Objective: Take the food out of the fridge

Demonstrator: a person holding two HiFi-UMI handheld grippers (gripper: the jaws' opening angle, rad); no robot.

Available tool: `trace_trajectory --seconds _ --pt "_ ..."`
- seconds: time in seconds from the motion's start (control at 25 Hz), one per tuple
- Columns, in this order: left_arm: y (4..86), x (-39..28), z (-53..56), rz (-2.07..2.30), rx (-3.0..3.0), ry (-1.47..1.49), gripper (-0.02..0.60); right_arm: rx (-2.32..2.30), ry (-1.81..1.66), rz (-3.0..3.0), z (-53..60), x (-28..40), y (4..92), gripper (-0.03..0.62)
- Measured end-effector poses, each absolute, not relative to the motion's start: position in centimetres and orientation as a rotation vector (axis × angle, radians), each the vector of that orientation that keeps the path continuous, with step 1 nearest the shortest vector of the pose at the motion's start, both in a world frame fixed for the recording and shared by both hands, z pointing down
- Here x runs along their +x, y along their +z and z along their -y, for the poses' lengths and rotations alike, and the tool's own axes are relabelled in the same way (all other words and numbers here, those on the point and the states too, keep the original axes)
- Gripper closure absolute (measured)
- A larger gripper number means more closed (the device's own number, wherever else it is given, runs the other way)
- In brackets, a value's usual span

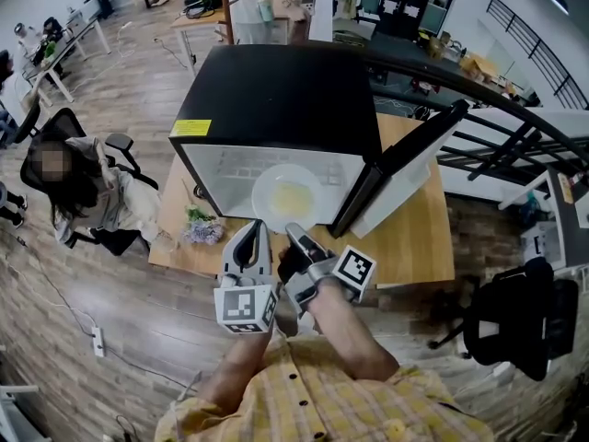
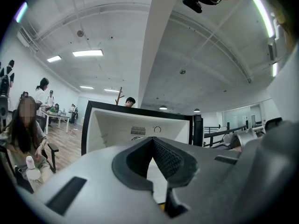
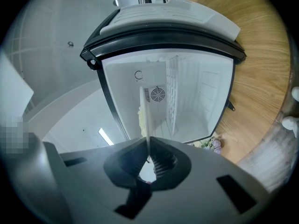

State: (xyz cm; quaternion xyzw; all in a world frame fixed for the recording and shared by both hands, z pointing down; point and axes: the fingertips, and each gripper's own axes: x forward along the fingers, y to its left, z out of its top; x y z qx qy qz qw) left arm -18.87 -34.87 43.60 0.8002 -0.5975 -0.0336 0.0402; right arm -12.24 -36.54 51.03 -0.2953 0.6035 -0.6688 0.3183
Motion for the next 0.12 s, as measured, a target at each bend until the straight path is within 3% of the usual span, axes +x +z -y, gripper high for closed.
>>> trace_trajectory --seconds 0.12 --pt "43.42 -19.03 34.71 1.83 2.452 -0.11 0.574 -0.771 -1.761 -1.588 36.4 -12.45 50.88 0.576"
